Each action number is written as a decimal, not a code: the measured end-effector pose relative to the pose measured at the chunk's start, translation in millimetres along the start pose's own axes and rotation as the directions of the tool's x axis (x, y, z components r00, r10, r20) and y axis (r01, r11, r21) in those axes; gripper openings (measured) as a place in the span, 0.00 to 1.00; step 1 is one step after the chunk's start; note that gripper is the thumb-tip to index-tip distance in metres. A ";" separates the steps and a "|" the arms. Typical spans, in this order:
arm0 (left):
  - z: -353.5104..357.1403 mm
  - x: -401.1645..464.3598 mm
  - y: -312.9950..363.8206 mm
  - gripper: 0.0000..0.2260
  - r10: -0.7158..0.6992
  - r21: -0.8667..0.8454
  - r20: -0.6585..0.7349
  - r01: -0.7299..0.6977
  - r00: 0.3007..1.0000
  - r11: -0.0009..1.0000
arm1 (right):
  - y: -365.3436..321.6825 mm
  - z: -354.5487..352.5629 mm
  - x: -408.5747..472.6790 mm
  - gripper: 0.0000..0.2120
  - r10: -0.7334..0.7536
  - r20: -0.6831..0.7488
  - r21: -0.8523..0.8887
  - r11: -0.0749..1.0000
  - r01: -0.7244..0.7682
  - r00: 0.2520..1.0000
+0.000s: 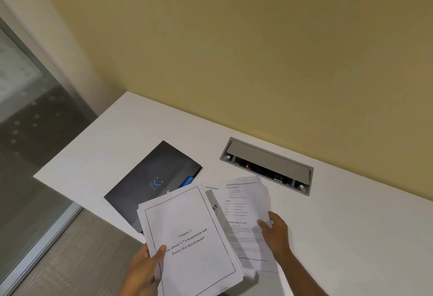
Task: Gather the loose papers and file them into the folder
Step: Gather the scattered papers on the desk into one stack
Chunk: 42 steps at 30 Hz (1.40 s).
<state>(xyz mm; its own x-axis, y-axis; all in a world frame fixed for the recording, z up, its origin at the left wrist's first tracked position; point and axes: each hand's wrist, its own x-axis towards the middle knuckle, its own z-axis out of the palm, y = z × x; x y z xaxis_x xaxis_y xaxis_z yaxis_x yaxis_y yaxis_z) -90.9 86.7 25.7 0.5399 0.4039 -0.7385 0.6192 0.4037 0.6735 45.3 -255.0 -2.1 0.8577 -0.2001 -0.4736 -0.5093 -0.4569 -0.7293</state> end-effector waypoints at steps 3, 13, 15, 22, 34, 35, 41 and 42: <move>5.6 -1.1 3.8 0.14 0.011 -0.018 0.033 -0.010 0.999 1.000 | 5.0 -9.5 -8.0 0.14 0.035 0.011 0.132 0.991 -0.036 0.999; 29.4 -11.7 23.5 0.12 -0.004 0.147 0.198 -0.025 0.980 0.989 | -12.3 -17.3 -38.9 0.11 -0.005 0.341 0.260 0.961 -0.089 0.940; 33.3 -11.4 25.0 0.12 -0.020 0.171 0.222 -0.019 0.975 0.985 | -20.6 -12.4 -43.5 0.12 -0.034 0.402 0.288 0.953 -0.091 0.915; 42.7 -8.8 24.0 0.14 -0.095 0.180 0.286 0.044 0.954 0.983 | -37.9 11.5 -51.8 0.14 -0.099 0.607 0.332 0.933 -0.139 0.788; 6.1 0.0 4.2 0.16 0.032 0.251 0.060 -0.047 0.998 0.967 | -59.7 31.5 -12.9 0.23 -0.107 0.324 -0.175 0.970 0.171 0.940; 2.2 0.3 1.7 0.15 0.048 0.270 0.036 -0.056 0.998 0.961 | -60.3 33.6 -5.8 0.27 -0.158 0.318 -0.280 0.926 0.252 0.935; -17.8 -9.6 1.6 0.19 0.078 0.277 -0.041 -0.064 0.996 0.959 | -66.4 40.9 25.5 0.59 -0.165 0.416 -0.664 0.617 0.422 0.894; -20.6 -12.5 2.8 0.19 0.079 0.272 -0.058 -0.060 0.995 0.960 | -66.4 42.0 28.6 0.61 -0.149 0.430 -0.693 0.579 0.431 0.891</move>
<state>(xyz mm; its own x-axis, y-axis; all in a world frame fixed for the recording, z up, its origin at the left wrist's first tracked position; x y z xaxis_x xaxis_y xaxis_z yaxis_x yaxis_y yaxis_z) -107.6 99.7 37.5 0.5533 0.4813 -0.6799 0.7173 0.1396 0.6826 100.7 -193.9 12.0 0.8095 0.2622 -0.5253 0.1237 -0.9508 -0.2839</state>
